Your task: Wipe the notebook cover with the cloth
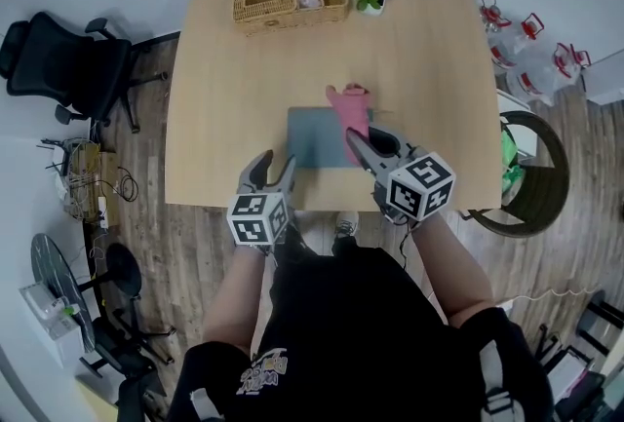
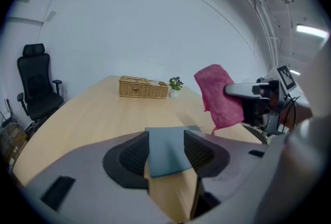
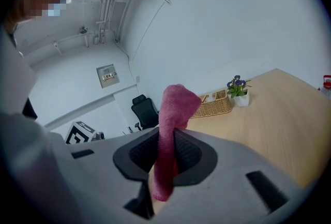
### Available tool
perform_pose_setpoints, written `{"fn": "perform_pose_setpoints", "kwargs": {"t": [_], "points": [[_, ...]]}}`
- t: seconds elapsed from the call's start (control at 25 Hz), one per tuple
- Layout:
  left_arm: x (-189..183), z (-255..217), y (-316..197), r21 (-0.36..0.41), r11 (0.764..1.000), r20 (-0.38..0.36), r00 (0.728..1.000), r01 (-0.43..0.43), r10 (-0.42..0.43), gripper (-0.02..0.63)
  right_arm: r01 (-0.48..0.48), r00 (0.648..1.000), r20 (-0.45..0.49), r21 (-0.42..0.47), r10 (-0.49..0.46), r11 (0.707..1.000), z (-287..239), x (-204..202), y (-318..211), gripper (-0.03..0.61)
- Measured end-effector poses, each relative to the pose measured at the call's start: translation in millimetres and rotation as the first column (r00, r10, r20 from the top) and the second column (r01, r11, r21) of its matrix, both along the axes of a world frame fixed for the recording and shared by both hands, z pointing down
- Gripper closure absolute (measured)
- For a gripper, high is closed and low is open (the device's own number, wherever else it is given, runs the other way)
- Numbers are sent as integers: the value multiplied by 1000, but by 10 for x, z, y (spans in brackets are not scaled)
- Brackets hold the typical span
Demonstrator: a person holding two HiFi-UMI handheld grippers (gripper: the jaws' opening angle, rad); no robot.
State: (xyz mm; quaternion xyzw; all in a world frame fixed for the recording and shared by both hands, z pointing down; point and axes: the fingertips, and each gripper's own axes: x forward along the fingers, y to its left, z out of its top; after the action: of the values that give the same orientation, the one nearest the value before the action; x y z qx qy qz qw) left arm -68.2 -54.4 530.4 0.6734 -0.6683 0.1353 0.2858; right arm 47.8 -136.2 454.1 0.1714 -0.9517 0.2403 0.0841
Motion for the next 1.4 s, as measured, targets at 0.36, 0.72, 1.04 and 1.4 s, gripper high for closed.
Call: {"fn": "perform_pose_setpoints", "kwargs": {"t": [0.36, 0.72, 1.04, 1.4], "points": [[-89, 406, -130, -107, 991, -13, 997, -77, 76, 423, -47, 998, -37, 10, 47, 999, 76, -68, -63, 509], [-206, 815, -360, -200, 956, -55, 977, -212, 205, 423, -105, 988, -115, 13, 106, 994, 188, -269, -139, 509], [-278, 1077, -554, -253, 912, -95, 947, -322, 308, 426, -150, 968, -203, 15, 149, 989, 379, -424, -239, 509], [-271, 1138, -595, -237, 890, -153, 920, -390, 362, 440, -45, 930, -361, 81, 71, 996, 661, -845, -322, 508]]}}
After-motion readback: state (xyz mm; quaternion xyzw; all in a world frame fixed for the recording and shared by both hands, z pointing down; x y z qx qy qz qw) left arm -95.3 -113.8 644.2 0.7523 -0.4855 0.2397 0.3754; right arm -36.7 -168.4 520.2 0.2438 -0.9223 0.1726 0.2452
